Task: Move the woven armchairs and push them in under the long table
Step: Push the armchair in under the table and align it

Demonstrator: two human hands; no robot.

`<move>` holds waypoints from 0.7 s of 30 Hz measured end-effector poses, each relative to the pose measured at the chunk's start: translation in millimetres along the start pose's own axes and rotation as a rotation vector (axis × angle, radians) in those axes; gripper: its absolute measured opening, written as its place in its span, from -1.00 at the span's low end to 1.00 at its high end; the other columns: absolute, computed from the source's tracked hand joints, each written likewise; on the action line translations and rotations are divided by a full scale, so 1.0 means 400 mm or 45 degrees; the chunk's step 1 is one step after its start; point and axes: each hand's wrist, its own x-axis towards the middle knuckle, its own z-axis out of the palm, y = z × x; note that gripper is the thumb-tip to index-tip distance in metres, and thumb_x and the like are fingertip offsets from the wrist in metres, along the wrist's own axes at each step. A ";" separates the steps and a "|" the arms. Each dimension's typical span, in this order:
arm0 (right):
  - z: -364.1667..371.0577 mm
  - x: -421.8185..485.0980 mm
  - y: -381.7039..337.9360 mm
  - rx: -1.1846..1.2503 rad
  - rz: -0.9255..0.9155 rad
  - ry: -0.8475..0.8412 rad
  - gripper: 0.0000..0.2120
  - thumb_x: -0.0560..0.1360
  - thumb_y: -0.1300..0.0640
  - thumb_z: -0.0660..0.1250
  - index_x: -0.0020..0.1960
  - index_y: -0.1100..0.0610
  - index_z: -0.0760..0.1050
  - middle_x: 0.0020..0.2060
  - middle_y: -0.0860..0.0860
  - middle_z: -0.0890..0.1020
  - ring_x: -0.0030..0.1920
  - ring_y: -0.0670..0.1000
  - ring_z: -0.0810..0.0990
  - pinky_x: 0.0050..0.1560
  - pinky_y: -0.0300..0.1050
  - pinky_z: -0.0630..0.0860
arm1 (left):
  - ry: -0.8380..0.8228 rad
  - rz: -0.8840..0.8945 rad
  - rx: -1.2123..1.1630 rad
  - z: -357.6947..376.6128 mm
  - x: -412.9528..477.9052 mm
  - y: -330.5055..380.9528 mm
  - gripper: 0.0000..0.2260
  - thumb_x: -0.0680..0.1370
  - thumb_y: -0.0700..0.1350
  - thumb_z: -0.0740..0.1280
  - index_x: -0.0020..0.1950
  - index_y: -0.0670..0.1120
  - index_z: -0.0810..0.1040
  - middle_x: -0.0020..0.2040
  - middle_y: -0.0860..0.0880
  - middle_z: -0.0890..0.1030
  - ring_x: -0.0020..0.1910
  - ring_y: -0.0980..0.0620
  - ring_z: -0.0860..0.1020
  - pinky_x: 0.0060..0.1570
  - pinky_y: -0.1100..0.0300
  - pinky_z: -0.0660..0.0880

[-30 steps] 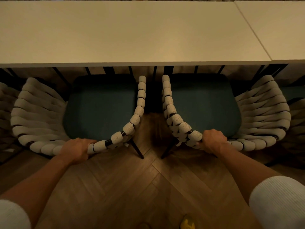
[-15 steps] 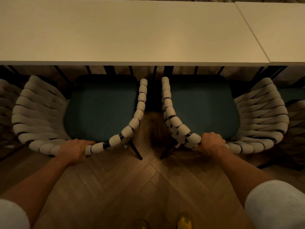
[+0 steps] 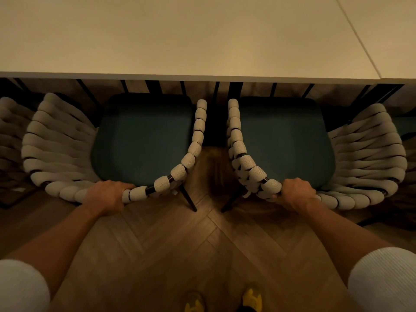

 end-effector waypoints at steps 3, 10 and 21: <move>-0.007 -0.011 -0.002 -0.012 -0.011 0.010 -0.53 0.45 -0.38 0.40 0.03 0.00 0.47 -0.10 0.01 0.57 -0.08 0.06 0.58 0.08 0.11 0.63 | 0.016 -0.010 0.002 0.004 -0.001 0.001 -0.72 0.49 0.17 0.43 0.17 0.34 0.51 0.00 0.18 0.64 -0.03 0.11 0.61 0.04 0.10 0.57; 0.006 0.002 0.004 0.001 -0.020 0.014 -0.47 0.45 -0.38 0.41 0.19 0.00 0.55 -0.08 -0.01 0.61 -0.08 0.04 0.61 0.05 0.11 0.65 | 0.044 0.006 0.002 0.014 0.000 0.003 -0.74 0.48 0.20 0.41 0.15 0.35 0.51 0.00 0.18 0.64 -0.05 0.12 0.61 0.00 0.10 0.58; 0.018 0.012 0.010 0.011 -0.030 0.016 -0.50 0.48 -0.33 0.41 0.22 0.01 0.53 -0.08 -0.01 0.58 -0.07 0.04 0.61 0.05 0.12 0.65 | 0.046 0.012 -0.054 0.046 0.027 -0.017 -0.76 0.51 0.18 0.39 0.16 0.38 0.47 -0.01 0.19 0.64 -0.06 0.12 0.60 -0.01 0.08 0.60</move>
